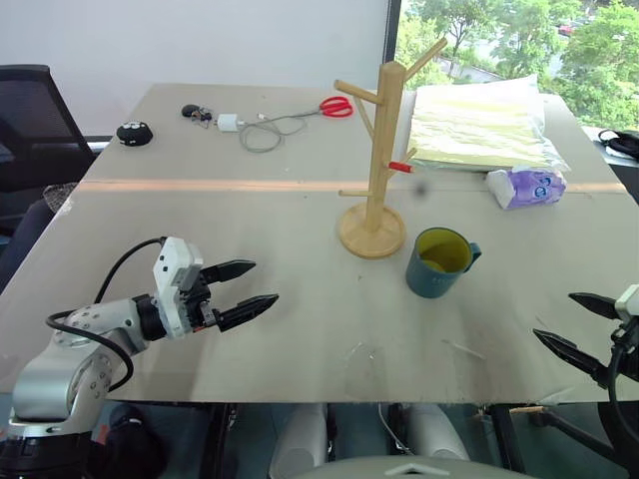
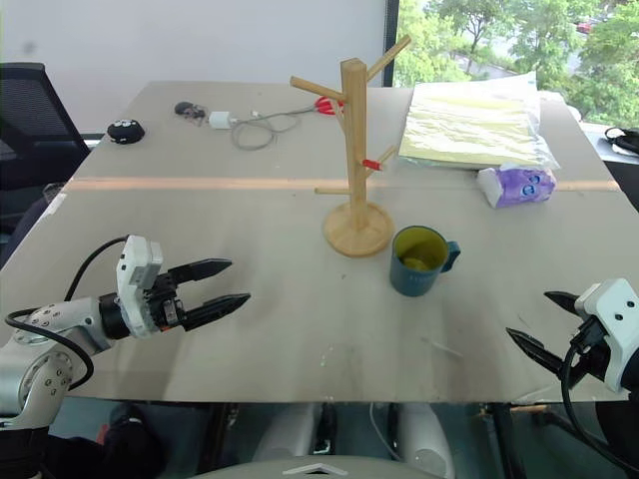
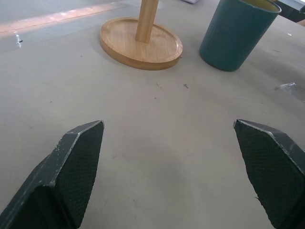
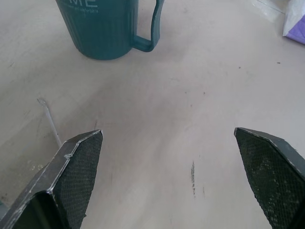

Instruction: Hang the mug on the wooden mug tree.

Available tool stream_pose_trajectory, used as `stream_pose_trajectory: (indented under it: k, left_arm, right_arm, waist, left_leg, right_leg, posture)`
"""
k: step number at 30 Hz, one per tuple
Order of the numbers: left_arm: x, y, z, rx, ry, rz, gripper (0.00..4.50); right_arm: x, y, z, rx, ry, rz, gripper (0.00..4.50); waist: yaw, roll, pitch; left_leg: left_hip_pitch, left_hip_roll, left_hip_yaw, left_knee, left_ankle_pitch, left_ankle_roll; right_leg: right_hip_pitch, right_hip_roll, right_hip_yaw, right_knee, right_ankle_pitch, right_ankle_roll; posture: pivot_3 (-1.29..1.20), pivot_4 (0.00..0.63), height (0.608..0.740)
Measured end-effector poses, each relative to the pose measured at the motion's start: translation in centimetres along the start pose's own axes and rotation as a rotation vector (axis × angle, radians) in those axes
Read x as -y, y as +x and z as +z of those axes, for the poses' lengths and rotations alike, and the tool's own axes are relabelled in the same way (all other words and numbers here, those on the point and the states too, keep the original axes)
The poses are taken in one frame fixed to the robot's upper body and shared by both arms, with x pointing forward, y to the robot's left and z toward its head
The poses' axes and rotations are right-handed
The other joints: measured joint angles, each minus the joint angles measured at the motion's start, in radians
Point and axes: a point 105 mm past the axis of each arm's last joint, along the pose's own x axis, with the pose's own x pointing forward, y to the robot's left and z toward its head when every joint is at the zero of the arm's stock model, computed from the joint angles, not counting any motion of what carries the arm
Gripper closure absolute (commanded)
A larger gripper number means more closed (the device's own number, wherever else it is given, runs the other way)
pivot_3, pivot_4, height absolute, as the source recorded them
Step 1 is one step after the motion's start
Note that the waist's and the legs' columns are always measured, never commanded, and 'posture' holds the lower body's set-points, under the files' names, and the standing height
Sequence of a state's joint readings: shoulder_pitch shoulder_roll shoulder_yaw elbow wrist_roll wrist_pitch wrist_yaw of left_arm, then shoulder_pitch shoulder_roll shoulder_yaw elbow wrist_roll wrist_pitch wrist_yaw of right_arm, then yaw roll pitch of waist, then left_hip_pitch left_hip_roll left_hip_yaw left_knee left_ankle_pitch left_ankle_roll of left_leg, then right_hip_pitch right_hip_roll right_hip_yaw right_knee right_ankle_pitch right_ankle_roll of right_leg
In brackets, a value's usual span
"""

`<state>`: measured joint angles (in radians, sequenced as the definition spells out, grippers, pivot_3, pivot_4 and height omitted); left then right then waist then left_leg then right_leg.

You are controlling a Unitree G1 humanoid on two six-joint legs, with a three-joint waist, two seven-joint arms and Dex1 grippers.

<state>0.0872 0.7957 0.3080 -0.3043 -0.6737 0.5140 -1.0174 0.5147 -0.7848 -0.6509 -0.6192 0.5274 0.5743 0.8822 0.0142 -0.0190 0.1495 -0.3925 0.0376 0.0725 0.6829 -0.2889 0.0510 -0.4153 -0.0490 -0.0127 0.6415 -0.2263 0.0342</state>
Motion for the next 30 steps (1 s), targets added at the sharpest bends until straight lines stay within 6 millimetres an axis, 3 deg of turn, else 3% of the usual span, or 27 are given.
stream_pose_trajectory:
  k: [3, 4, 7, 13, 16, 19, 30]
  left_arm:
    - [0.0, 0.1, 0.3, 0.009, 0.002, -0.013, 0.0]
    - [0.3, 0.6, 1.3, 0.035, 0.017, -0.05, 0.0]
    - [1.8, 1.4, 3.3, 0.064, 0.093, -0.16, 0.0]
    - [4.0, 1.9, 3.8, 0.065, 0.129, -0.277, 0.0]
    - [4.4, 2.1, 3.8, 0.063, 0.135, -0.295, 0.0]
    - [4.6, 2.3, 4.1, 0.075, 0.137, -0.305, 0.0]
    - [5.8, 2.5, 4.8, 0.102, 0.132, -0.351, 0.0]
  right_arm:
    - [0.4, 0.5, 0.6, 0.037, 0.01, -0.041, 0.03]
    - [0.6, 1.7, 2.2, 0.112, 0.019, -0.089, 0.03]
    - [-0.8, 3.8, 4.3, 0.177, 0.03, -0.112, 0.03]
    - [-1.4, 6.6, 3.5, 0.161, 0.183, -0.207, 0.03]
    - [-1.7, 7.2, 3.7, 0.173, 0.199, -0.219, 0.59]
    - [-1.6, 8.1, 3.3, 0.175, 0.216, -0.25, 1.74]
    - [-1.0, 9.9, 2.3, 0.187, 0.234, -0.264, 1.74]
  waist:
    - [0.0, -0.001, 0.0]
    - [-0.002, -0.002, 0.001]
    - [-0.001, -0.001, 0.001]
    - [-0.001, 0.0, 0.001]
    - [-0.001, 0.0, 0.001]
    - [0.0, -0.001, 0.001]
    - [-0.003, 0.0, 0.001]
  left_leg:
    - [-0.001, 0.0, -0.001, 0.0, 0.0, 0.0]
    - [-0.001, 0.0, -0.001, 0.001, 0.0, 0.0]
    - [-0.001, 0.0, -0.001, 0.001, 0.0, -0.001]
    - [-0.003, -0.001, 0.0, 0.0, 0.002, -0.004]
    - [-0.003, -0.001, 0.001, 0.0, 0.002, -0.003]
    - [-0.003, -0.001, 0.001, 0.0, 0.001, -0.001]
    - [-0.003, -0.001, 0.001, 0.0, 0.001, -0.001]
  right_leg:
    - [0.0, 0.0, 0.0, 0.0, 0.0, 0.0]
    - [-0.001, 0.001, 0.0, 0.0, 0.0, 0.0]
    - [-0.001, 0.0, 0.0, 0.001, 0.0, 0.0]
    - [-0.003, 0.001, 0.0, 0.0, 0.0, 0.0]
    - [-0.003, 0.001, 0.001, 0.0, 0.0, 0.0]
    - [-0.003, 0.002, 0.001, 0.0, 0.0, 0.0]
    - [-0.003, 0.002, 0.001, 0.001, 0.0, 0.0]
  posture:
    - [0.0, 0.15, 0.74]
    - [0.0, 0.15, 0.74]
    - [0.0, 0.15, 0.74]
    - [0.0, 0.15, 0.74]
    - [0.0, 0.15, 0.74]
    - [0.0, 0.15, 0.74]
    - [0.0, 0.15, 0.74]
